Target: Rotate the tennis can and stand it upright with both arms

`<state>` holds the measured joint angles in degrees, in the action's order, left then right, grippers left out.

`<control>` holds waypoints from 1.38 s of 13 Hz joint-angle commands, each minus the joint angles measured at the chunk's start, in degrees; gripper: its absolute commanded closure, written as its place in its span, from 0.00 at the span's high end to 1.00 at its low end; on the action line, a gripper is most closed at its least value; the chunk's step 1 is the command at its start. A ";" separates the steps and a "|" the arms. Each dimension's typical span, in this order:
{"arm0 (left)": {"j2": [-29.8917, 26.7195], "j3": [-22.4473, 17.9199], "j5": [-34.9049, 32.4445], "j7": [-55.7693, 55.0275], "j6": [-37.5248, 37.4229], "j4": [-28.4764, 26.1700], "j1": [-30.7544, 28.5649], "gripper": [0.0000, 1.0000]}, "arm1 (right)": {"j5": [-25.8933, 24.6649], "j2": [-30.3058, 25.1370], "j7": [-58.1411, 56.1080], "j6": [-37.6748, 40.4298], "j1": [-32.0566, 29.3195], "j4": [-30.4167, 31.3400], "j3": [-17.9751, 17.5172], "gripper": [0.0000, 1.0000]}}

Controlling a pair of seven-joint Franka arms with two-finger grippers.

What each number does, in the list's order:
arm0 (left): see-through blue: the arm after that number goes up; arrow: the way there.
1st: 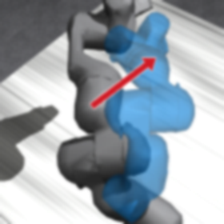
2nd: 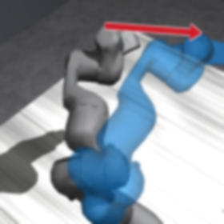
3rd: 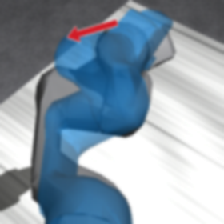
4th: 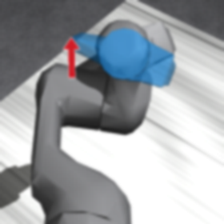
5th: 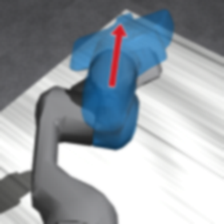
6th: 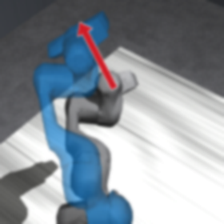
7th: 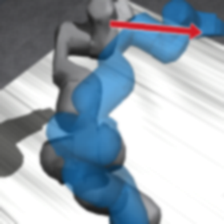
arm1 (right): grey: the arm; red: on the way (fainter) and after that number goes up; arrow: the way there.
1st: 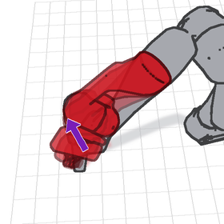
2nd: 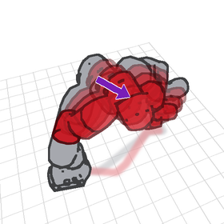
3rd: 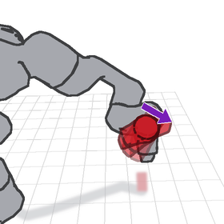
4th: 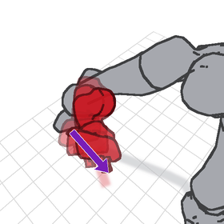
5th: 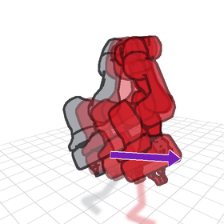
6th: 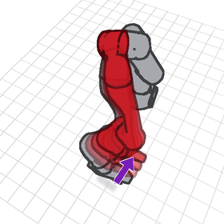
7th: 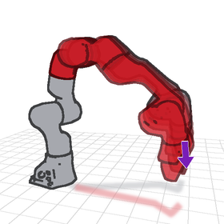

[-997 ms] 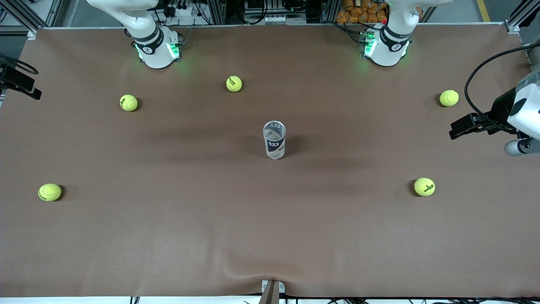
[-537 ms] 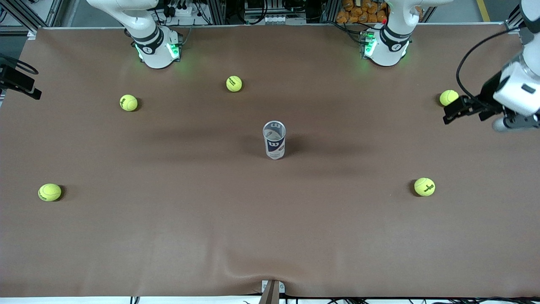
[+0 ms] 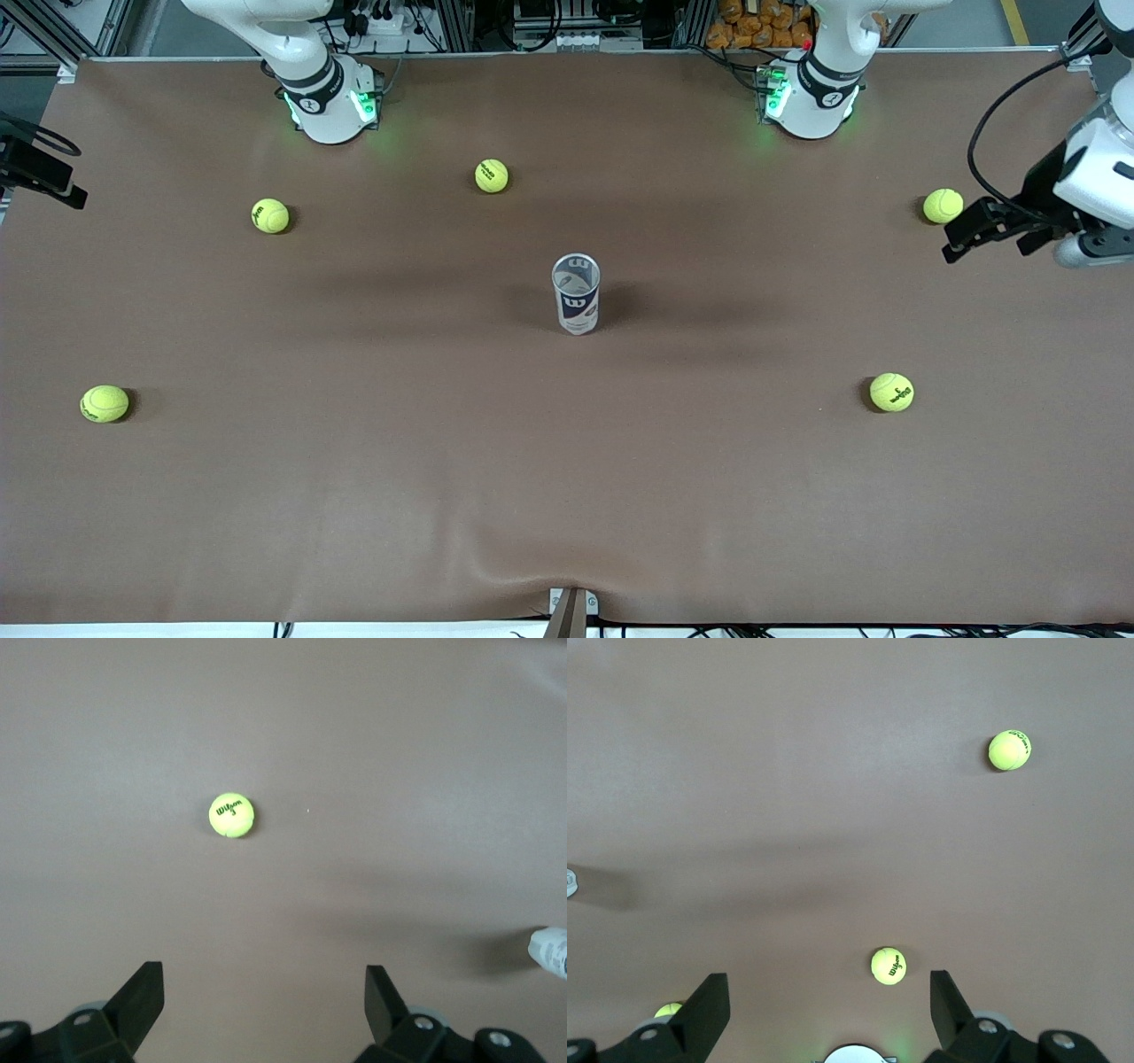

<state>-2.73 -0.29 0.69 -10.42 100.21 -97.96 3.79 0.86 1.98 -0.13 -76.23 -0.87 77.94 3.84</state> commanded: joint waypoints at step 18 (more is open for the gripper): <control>1.58 -2.87 -0.96 6.62 -1.77 3.47 0.34 1.00 | -0.34 -0.31 0.92 -0.06 0.34 -0.16 0.03 1.00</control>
<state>-0.95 -2.15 0.69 -7.22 99.65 -95.25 3.84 0.86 1.98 -0.13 -76.23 -0.86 77.94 3.78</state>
